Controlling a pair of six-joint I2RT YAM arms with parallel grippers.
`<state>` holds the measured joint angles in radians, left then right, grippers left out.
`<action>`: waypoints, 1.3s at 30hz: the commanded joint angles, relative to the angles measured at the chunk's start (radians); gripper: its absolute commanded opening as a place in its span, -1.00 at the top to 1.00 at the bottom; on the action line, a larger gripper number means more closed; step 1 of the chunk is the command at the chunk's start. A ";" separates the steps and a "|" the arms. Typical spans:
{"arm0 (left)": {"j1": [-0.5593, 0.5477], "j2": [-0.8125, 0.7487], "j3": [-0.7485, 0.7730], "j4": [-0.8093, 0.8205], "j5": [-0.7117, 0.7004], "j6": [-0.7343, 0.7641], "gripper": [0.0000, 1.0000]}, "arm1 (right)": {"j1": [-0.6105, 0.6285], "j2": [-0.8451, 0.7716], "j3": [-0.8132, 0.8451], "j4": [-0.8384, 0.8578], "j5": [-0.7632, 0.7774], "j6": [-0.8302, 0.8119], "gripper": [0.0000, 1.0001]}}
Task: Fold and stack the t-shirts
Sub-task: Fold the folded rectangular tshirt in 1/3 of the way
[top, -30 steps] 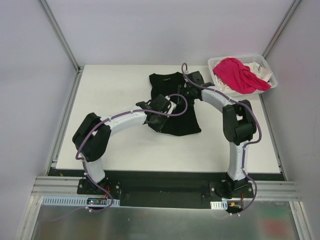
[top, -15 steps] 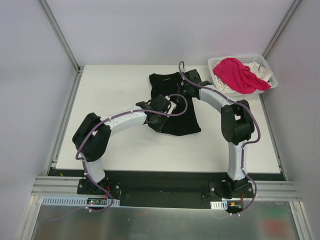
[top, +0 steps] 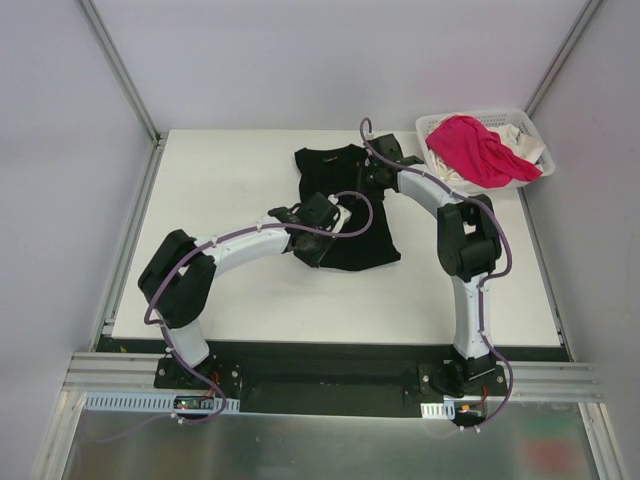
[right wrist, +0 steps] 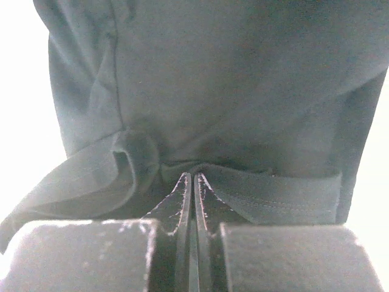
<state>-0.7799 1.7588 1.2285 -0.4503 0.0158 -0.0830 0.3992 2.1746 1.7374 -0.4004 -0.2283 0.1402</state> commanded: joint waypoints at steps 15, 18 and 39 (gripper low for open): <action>-0.009 -0.110 -0.064 -0.025 -0.010 -0.001 0.77 | -0.046 0.005 0.036 0.014 0.057 -0.037 0.33; -0.010 -0.110 -0.069 -0.025 -0.010 -0.003 0.77 | -0.048 -0.018 0.047 0.005 0.063 -0.040 0.31; -0.002 -0.118 0.192 0.019 -0.195 0.074 -0.96 | -0.034 -0.458 -0.351 0.045 -0.019 -0.056 0.13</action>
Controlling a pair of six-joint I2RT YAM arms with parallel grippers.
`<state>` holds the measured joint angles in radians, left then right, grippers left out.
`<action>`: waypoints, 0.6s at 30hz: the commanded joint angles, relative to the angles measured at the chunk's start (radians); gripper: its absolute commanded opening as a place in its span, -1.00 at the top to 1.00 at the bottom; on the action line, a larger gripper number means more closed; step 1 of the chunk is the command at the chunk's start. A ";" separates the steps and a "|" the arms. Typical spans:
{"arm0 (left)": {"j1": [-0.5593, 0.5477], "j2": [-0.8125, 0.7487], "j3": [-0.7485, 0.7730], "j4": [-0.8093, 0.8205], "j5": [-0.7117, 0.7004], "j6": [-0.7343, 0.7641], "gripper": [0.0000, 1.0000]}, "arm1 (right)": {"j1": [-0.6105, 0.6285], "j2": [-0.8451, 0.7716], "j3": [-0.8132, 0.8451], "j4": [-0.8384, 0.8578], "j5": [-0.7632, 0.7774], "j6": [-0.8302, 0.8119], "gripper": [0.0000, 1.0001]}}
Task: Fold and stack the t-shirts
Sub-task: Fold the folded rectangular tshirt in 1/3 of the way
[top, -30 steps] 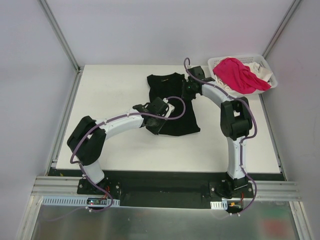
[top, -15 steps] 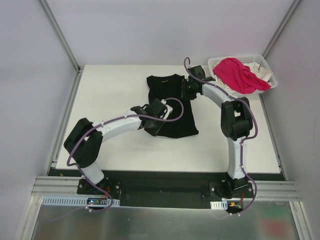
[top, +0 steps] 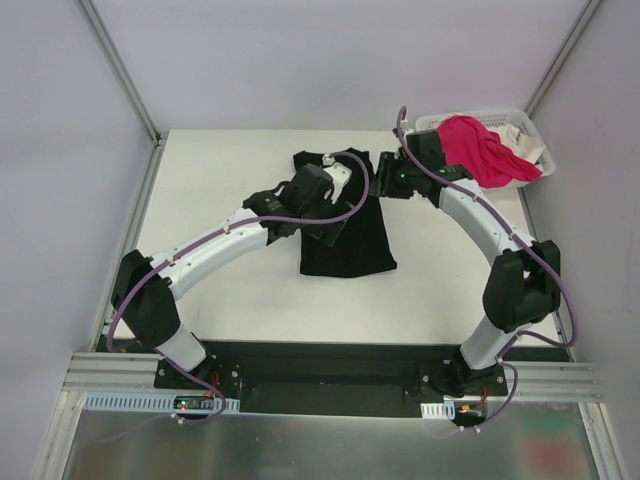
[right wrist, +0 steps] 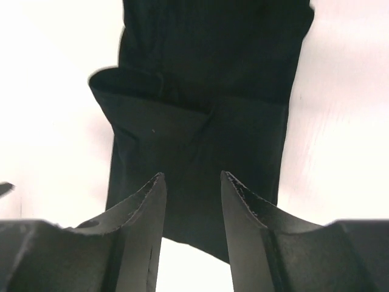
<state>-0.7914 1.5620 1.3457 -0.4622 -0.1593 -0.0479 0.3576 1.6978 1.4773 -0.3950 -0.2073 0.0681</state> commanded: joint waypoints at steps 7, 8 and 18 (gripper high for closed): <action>0.012 0.263 0.182 0.048 0.023 0.051 -0.92 | 0.029 0.046 -0.158 0.081 -0.067 0.025 0.13; 0.014 0.292 0.193 0.050 0.026 0.051 -0.92 | 0.030 0.049 -0.160 0.084 -0.067 0.030 0.12; 0.017 0.395 0.236 0.056 0.047 0.054 -0.90 | 0.047 0.138 -0.132 0.122 -0.092 0.062 0.13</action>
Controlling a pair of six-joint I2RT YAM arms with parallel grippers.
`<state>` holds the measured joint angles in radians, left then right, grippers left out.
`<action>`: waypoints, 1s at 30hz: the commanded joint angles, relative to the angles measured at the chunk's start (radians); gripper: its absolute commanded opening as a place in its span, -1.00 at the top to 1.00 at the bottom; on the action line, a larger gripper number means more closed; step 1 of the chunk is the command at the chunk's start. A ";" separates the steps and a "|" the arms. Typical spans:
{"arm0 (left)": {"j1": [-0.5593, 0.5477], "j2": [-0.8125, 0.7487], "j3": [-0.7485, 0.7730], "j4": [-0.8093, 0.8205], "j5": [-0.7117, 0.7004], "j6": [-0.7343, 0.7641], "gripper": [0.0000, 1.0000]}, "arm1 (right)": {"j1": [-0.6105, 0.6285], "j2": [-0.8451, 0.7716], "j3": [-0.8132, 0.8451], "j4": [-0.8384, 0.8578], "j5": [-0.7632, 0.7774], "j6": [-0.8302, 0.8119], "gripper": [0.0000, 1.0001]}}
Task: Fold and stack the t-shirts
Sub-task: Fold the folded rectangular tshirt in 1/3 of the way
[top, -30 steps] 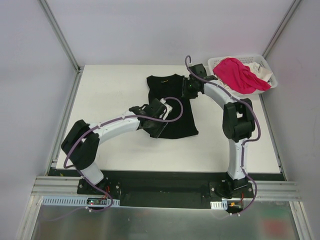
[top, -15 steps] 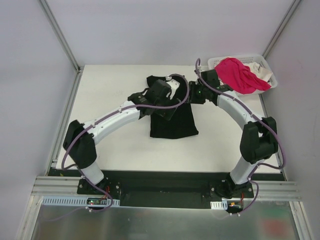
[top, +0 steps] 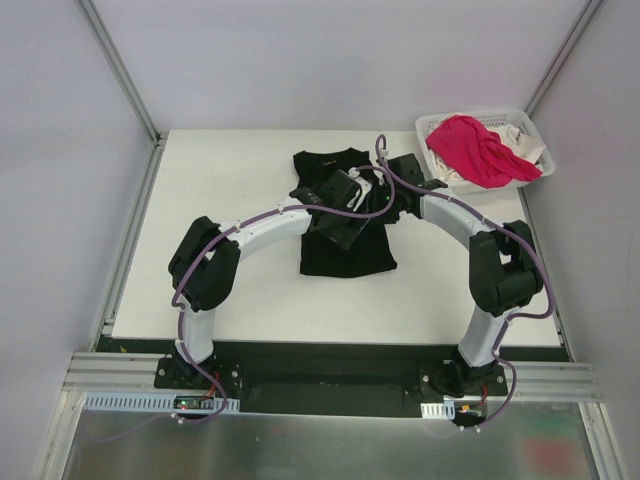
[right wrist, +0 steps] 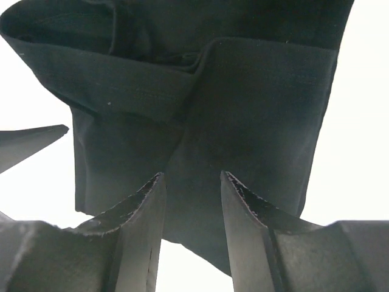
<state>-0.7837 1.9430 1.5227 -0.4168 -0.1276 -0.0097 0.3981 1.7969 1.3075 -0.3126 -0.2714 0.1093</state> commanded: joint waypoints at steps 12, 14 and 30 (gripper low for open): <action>0.070 0.102 0.076 0.033 0.049 0.025 -0.90 | 0.002 0.281 0.257 -0.006 -0.048 0.009 0.14; 0.084 0.106 0.064 0.035 0.049 0.017 -0.90 | -0.011 0.297 0.266 -0.008 -0.043 0.009 0.14; 0.107 0.027 -0.099 0.082 -0.004 0.011 -0.86 | -0.110 0.279 0.174 0.006 0.000 0.004 0.11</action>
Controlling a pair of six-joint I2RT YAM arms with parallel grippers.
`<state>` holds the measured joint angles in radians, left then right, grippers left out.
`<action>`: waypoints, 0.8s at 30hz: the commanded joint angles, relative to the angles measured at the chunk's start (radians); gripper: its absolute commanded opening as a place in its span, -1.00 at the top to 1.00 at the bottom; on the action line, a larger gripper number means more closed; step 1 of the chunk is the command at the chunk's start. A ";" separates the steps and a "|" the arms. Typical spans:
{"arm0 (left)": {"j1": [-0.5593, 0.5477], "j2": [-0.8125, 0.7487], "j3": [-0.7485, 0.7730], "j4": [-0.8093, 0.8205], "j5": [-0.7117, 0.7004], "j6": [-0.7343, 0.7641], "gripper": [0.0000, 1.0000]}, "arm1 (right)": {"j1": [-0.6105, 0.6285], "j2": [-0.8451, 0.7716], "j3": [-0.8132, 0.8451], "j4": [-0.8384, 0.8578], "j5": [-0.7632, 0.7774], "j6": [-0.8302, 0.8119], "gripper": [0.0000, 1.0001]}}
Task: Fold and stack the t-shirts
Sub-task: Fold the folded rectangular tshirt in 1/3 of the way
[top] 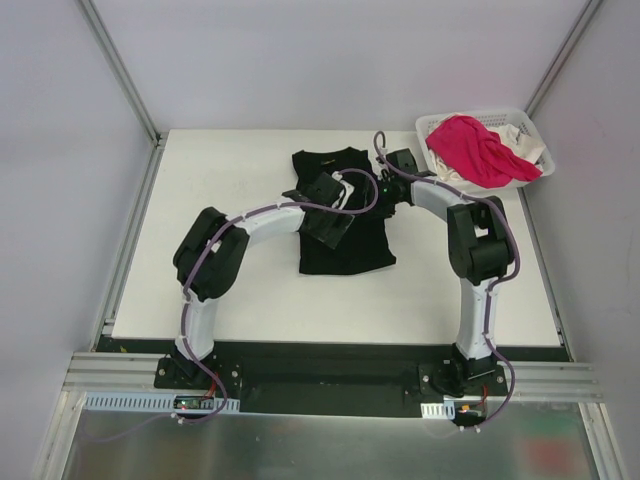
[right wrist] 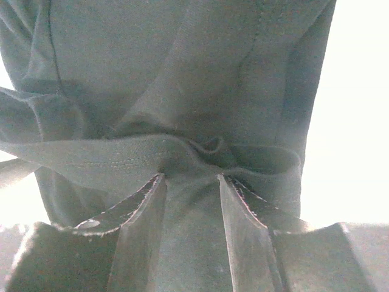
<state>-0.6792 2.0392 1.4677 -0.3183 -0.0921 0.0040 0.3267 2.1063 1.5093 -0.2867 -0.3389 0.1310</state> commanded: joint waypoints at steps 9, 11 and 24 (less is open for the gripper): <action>0.009 -0.152 -0.052 0.001 -0.078 -0.002 -0.86 | -0.034 -0.159 -0.038 -0.023 0.047 -0.008 0.10; 0.009 -0.200 -0.053 0.001 -0.074 -0.002 -0.86 | -0.026 -0.193 -0.049 -0.026 0.046 -0.014 0.09; -0.020 -0.436 -0.230 0.039 -0.037 -0.105 -0.84 | 0.084 -0.299 -0.201 -0.005 0.037 0.008 0.07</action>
<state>-0.6842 1.6386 1.3140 -0.2893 -0.1291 -0.0528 0.3813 1.8324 1.3720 -0.3134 -0.2958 0.1200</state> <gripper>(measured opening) 0.922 0.462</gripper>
